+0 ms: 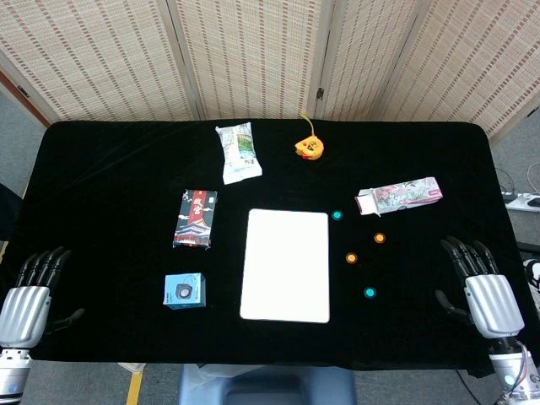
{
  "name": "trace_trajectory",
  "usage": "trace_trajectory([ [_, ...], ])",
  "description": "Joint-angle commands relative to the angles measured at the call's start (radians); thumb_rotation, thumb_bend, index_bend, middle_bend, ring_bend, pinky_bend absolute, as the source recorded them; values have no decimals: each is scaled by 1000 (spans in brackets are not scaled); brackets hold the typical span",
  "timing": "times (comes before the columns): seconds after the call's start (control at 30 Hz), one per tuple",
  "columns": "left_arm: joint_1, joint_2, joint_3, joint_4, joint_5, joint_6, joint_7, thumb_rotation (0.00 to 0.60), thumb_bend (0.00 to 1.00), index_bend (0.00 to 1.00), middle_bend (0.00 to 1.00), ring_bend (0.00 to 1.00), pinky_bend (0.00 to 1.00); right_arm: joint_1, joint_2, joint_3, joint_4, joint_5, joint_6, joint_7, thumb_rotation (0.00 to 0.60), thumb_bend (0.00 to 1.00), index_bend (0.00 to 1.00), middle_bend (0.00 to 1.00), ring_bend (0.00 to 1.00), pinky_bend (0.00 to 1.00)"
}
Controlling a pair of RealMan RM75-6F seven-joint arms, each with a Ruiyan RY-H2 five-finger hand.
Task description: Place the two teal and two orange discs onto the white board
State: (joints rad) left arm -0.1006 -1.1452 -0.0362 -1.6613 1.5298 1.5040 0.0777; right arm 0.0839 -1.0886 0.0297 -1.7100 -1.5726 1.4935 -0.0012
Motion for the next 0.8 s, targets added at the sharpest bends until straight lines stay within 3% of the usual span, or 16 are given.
trace_trajectory([
  [0.03,1,-2,0,1,2,3,-2,600,154,36,76,59,0,-6,3,-2,-1,-3,7,5,600,382,53,105,115,29],
  [0.8,1,-3,-3,1,11,11,-6,600,154,37,76,59,0,15,-9,-22,3,-54,-27,-9,600,382,61,109,117,28],
])
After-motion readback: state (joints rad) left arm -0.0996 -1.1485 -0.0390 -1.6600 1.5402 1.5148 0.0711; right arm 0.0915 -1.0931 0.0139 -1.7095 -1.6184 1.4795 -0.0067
